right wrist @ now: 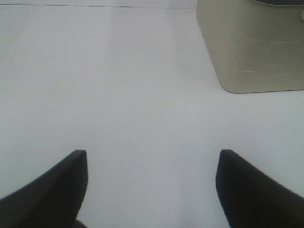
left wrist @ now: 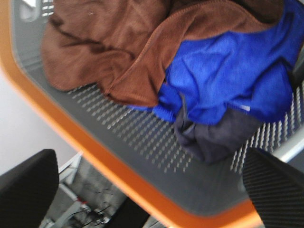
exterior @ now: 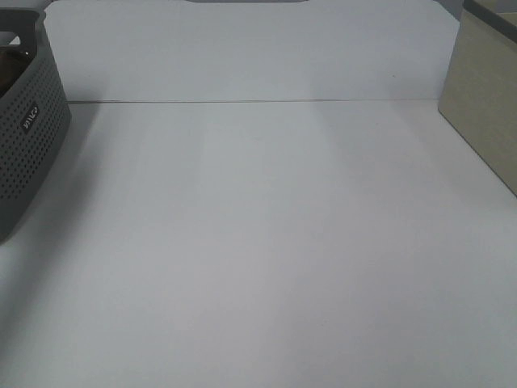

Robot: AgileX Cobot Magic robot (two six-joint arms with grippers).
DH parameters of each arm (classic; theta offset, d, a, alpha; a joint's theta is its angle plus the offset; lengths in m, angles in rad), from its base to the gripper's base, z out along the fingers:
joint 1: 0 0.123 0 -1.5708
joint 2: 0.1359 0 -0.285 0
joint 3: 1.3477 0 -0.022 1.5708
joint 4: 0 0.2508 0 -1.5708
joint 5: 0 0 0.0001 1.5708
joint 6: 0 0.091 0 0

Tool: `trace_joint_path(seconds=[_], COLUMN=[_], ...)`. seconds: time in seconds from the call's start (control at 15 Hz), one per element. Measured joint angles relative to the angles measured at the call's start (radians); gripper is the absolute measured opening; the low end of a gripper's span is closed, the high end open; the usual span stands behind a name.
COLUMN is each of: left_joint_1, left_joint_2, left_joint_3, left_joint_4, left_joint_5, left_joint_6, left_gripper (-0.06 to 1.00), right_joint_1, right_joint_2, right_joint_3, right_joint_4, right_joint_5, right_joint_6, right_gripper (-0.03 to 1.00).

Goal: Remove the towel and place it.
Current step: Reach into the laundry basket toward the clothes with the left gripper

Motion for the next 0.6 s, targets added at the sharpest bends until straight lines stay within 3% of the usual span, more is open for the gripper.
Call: trace_joint_path(seconds=[0.33, 0.6], left_joint_1=[0.125, 0.149], left_joint_2=[0.292, 0.426], left_joint_3=[-0.17, -0.269], left_joint_4=[-0.033, -0.04], left_joint_5=[-0.048, -0.092], left_joint_6=[0.086, 0.139], left_gripper=[0.98, 0.98], right_joint_1=[0.0, 0.0], right_joint_2=[0.0, 0.0], right_joint_3=[0.0, 0.0], right_joint_4=[0.0, 0.0], right_joint_5=[0.0, 0.0], right_joint_6=[0.0, 0.0], right_gripper=[0.73, 0.73])
